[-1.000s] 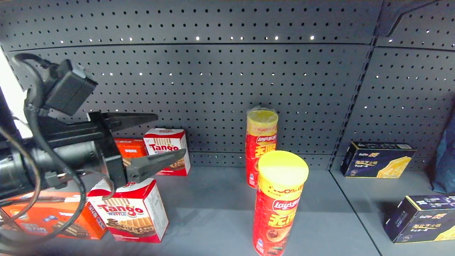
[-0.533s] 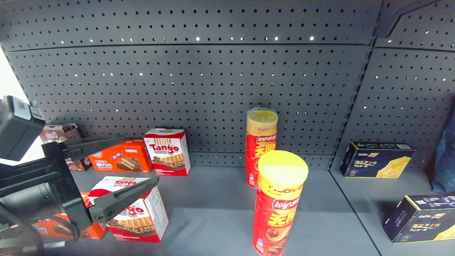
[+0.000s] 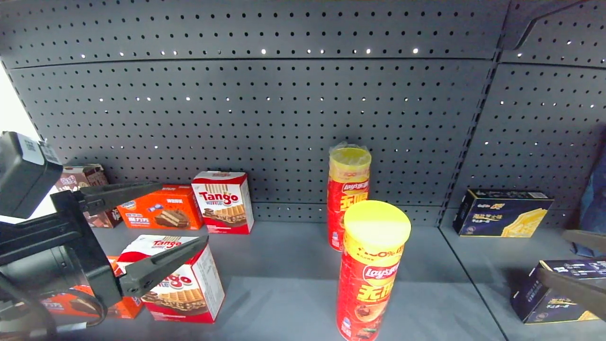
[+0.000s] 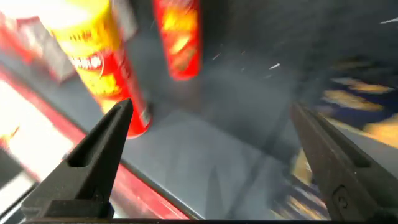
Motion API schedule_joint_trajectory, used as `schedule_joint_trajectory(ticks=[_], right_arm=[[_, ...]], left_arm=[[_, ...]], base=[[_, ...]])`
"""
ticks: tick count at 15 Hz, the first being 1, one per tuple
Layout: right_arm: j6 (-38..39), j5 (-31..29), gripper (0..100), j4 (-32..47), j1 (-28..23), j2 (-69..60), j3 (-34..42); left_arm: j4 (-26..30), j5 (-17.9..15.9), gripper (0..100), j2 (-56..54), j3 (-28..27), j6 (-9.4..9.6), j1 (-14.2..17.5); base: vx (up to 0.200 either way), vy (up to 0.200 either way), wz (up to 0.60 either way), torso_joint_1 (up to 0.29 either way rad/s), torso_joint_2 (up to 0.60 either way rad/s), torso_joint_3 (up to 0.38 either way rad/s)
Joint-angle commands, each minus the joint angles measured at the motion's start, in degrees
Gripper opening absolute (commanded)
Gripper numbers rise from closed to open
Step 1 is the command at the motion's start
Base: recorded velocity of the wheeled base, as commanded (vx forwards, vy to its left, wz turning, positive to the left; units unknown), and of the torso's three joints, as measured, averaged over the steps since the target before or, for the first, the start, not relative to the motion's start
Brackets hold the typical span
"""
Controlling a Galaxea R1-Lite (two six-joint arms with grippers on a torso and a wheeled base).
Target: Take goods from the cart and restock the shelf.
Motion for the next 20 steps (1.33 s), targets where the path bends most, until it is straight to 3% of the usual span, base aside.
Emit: schedule_joint_trajectory(ticks=[1,7,20], right_arm=[[-0.4,-0.5,100,-1.6,5.0,12.8,-0.5],[-2.3,-2.8,100,-1.7,11.6,21.1,-1.2],[-2.1,-5.1,100,-2.4,11.7,33.8,-6.4]], left_arm=[[-0.1,0.0,100,0.6,0.3,-0.01,0.0],[-0.4,-0.3,100,1.2,1.8,-0.01,-0.1],[-0.5,-0.2,100,1.3,1.2,-0.01,-0.1]], base=[[0.000,0.000,0.00,0.000,0.00,0.000],[0.000,0.000,0.00,0.000,0.00,0.000],[0.000,0.000,0.00,0.000,0.00,0.000]])
